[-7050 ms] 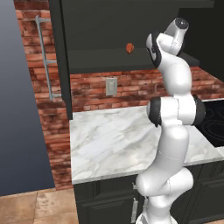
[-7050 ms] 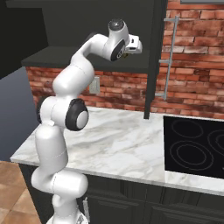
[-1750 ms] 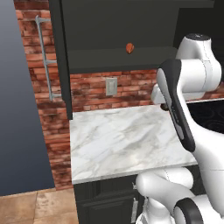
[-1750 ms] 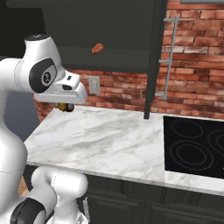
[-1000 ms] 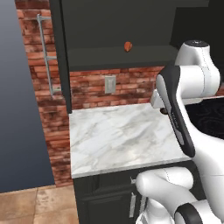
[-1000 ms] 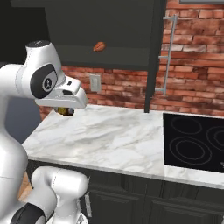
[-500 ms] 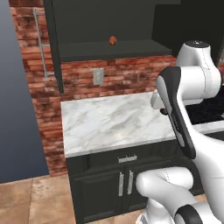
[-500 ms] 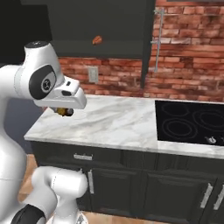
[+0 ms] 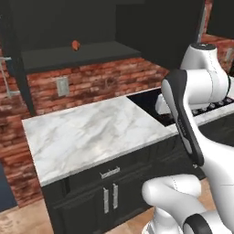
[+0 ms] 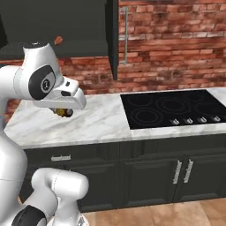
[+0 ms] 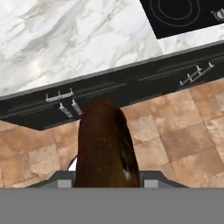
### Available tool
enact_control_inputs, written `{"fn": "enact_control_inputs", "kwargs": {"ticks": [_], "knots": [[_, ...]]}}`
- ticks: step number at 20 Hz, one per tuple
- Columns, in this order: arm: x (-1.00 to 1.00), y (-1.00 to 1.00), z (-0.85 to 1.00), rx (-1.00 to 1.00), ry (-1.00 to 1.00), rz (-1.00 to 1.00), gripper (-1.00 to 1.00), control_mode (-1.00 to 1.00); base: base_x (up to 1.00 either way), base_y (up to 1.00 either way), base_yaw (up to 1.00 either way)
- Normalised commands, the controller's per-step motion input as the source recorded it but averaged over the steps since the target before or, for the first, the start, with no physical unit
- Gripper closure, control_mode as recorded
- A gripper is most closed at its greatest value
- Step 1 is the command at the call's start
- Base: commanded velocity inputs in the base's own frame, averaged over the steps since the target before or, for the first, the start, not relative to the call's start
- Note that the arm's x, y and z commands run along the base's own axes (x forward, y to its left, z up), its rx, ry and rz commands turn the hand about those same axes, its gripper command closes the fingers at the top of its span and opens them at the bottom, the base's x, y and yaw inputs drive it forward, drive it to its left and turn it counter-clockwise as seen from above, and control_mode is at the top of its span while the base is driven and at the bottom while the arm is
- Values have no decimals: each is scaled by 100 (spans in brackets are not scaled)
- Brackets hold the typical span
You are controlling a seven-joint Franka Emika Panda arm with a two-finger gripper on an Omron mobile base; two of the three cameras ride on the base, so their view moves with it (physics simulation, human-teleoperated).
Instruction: Pick the sweet potatos from the cabinet and place them in one bowl. Pick the lemon from the sink and place it in the other bowl.
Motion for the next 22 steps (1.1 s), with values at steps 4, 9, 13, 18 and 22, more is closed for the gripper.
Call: {"fn": "enact_control_inputs", "kwargs": {"ticks": [4, 9, 13, 18, 22], "knots": [[0, 0, 0, 0, 0, 0, 100, 100, -5, -21, -42], [0, 0, 0, 0, 0, 0, 100, 100, -2, -28, -47], [0, 0, 0, 0, 0, 0, 100, 100, 0, -1, -89], [0, 0, 0, 0, 0, 0, 100, 100, 0, 0, -100], [0, 0, 0, 0, 0, 0, 100, 100, 0, 0, -100]]}}
